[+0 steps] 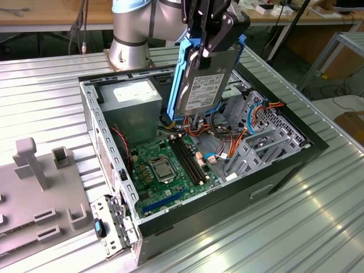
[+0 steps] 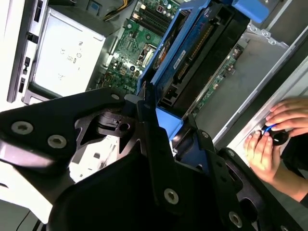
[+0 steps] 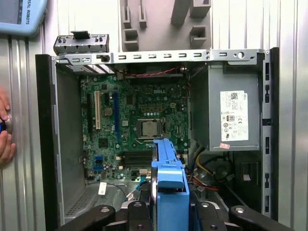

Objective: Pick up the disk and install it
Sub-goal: 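Insert the disk into the insertion slot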

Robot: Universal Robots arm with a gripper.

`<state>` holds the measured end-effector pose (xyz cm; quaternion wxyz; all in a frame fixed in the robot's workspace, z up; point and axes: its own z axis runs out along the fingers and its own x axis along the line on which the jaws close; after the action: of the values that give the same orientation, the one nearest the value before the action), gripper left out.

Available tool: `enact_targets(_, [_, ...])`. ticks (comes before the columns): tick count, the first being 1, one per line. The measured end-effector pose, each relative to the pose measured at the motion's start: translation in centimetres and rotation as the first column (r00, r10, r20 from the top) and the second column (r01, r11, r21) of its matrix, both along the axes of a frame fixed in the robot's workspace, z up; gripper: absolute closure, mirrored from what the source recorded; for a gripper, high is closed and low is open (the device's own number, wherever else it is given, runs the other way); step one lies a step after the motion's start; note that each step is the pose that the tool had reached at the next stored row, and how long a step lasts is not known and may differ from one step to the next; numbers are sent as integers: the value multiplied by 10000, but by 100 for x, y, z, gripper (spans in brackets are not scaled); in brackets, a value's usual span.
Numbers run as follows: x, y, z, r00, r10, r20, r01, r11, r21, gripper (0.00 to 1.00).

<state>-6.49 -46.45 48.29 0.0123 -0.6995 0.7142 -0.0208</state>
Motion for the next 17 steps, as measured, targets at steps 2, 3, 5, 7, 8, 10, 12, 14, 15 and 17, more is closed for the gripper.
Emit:
enact_targets(2, [13, -8, 45, 10000, 0, -28, 0, 10000, -1, 63])
enact_targets(3, [20, -13, 69, 10000, -1, -35, 1, 10000, -8, 63])
enact_targets(5, [36, -21, 79, 10000, -1, -38, 1, 10000, -17, 63])
enact_targets(7, [53, -21, 78, 10000, -1, -38, 1, 10000, -25, 63])
enact_targets(8, [64, -21, 78, 10000, -1, -37, 1, 10000, -26, 63])
enact_targets(10, [100, -21, 77, 10000, -1, -35, 1, 10000, -26, 63])
enact_targets(12, [162, -21, 72, 10000, 7, -33, -7, 10000, -27, 63])
enact_targets(14, [205, -24, 64, 10000, 12, -32, -12, 10000, -26, 63])
enact_targets(15, [216, -31, 64, 10000, 11, -33, -11, 10000, -27, 63])
enact_targets(17, [228, -59, 63, 10000, 11, -33, -11, 10000, -27, 63])
